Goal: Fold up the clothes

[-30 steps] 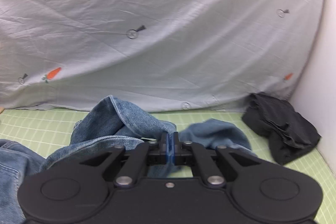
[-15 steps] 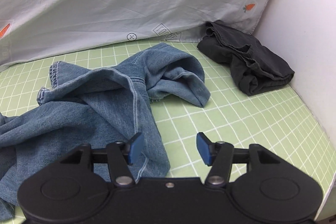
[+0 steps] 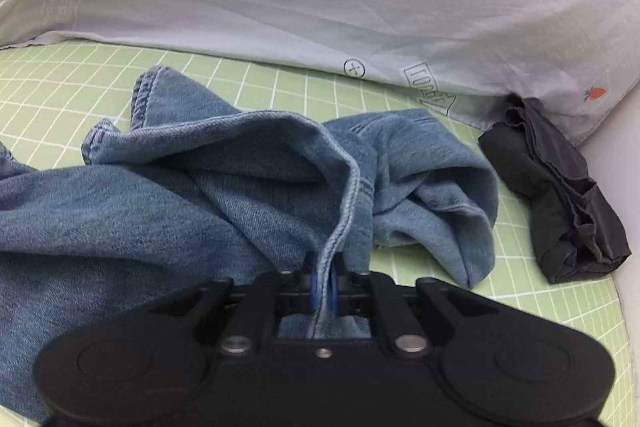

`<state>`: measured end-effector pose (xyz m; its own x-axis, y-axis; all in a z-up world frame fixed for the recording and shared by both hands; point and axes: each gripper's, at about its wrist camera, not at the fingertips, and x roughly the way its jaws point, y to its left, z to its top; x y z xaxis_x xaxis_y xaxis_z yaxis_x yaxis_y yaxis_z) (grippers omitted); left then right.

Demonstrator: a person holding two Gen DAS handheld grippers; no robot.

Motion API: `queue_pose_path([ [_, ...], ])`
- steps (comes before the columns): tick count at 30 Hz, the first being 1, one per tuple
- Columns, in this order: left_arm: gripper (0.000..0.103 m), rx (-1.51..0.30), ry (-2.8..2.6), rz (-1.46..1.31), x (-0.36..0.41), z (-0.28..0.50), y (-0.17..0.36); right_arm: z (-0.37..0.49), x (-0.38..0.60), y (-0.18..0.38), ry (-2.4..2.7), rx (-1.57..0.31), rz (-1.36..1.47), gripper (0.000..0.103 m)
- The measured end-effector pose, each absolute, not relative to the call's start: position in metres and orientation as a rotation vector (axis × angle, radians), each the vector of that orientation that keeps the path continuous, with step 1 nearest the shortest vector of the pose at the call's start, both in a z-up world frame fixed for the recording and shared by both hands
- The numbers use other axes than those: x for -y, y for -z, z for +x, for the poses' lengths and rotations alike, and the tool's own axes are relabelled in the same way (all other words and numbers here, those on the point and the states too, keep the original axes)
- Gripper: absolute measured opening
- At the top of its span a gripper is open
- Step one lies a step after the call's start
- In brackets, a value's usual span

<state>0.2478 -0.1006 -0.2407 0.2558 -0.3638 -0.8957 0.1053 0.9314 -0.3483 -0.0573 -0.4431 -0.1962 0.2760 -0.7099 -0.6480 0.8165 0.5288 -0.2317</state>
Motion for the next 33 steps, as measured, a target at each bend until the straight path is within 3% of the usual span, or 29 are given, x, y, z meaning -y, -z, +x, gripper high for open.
queue_pose_path([
  [6,0.009,-1.131,0.264,-0.234,0.095,0.241,0.211,-0.062,0.449,0.18,1.014,-0.735,0.123,0.006],
  [17,0.009,-0.928,0.247,-0.314,0.046,0.219,0.126,-0.175,0.413,0.095,1.174,-0.472,0.174,0.005],
  [23,0.009,-0.893,0.164,-0.297,0.011,0.199,0.11,-0.217,0.41,0.126,1.176,-0.521,0.333,0.006],
  [29,0.01,-1.026,0.095,-0.133,0.004,0.173,0.158,-0.213,0.388,0.202,1.155,-0.753,0.377,0.008],
  [33,0.01,-1.067,0.086,-0.041,0.007,0.151,0.181,-0.221,0.375,0.223,1.152,-0.824,0.4,0.008],
])
